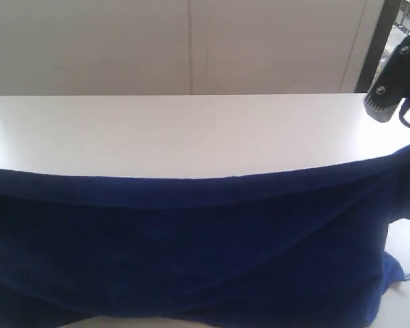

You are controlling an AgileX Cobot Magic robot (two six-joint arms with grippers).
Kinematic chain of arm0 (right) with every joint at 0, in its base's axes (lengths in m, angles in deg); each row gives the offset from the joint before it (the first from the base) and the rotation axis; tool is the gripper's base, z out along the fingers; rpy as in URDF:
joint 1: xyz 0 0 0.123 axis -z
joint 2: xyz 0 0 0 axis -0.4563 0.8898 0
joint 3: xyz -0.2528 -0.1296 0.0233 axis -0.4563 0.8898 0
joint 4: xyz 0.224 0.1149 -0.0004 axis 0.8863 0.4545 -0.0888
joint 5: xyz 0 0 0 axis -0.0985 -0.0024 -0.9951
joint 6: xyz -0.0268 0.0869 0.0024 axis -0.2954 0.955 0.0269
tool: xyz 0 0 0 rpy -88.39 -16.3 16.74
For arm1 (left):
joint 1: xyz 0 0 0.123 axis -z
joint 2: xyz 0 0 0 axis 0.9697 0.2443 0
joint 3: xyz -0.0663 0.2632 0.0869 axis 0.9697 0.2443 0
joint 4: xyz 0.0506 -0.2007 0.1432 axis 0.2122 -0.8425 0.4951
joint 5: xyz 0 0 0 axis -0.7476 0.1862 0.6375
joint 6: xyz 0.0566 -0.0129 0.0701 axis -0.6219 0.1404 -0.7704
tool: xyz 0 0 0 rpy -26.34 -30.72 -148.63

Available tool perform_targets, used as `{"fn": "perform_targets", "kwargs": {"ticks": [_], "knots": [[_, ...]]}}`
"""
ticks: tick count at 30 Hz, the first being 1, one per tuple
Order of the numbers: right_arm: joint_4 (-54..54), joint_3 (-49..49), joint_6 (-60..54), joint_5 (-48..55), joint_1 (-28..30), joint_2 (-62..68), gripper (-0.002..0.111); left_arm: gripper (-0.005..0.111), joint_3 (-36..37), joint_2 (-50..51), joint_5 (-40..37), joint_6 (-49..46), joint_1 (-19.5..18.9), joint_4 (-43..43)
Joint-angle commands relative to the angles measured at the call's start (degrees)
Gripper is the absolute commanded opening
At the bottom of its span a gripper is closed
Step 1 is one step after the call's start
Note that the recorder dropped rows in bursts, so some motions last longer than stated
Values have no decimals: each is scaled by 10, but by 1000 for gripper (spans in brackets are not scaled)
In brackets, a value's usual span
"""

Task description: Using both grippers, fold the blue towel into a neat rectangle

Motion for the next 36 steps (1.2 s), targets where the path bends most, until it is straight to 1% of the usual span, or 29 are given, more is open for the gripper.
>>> {"fn": "perform_targets", "kwargs": {"ticks": [1, 6, 8, 10, 14, 18, 21, 23, 26, 28, 33, 36], "knots": [[-32, 2, 21, -63, -1, 27, 0, 0, 5, 37, 36, 53, -1, 69], [-40, 2, 27, -109, -1, 67, 0, 0, 5, 104, 46, 93, -2, 122], [-49, 2, 32, -122, -1, 82, 0, 0, 5, 130, 55, 108, -19, 147], [-57, 2, 34, -139, -1, 98, 0, 0, 5, 156, 69, 134, -45, 176], [-95, 2, 71, -163, -1, 127, 0, 0, 5, 204, 130, 193, -121, 236], [-145, 2, 128, -203, -1, 157, 0, 0, -2, 241, 209, 203, -174, 283], [-189, 2, 165, -230, -1, 181, 0, 0, -12, 273, 237, 216, -213, 292], [-237, 2, 206, -243, 0, 198, 0, 0, -16, 294, 259, 250, -237, 318], [-331, 2, 300, -255, 0, 225, 0, 0, -25, 332, 291, 329, -274, 391], [-387, 2, 351, -255, 0, 242, 0, 0, -33, 360, 296, 384, -292, 403], [-495, 0, 450, -266, 0, 290, 0, 0, -84, 443, 307, 400, -326, 403], [-559, 0, 513, -264, 0, 321, 0, 0, -120, 491, 337, 400, -332, 403]]}}
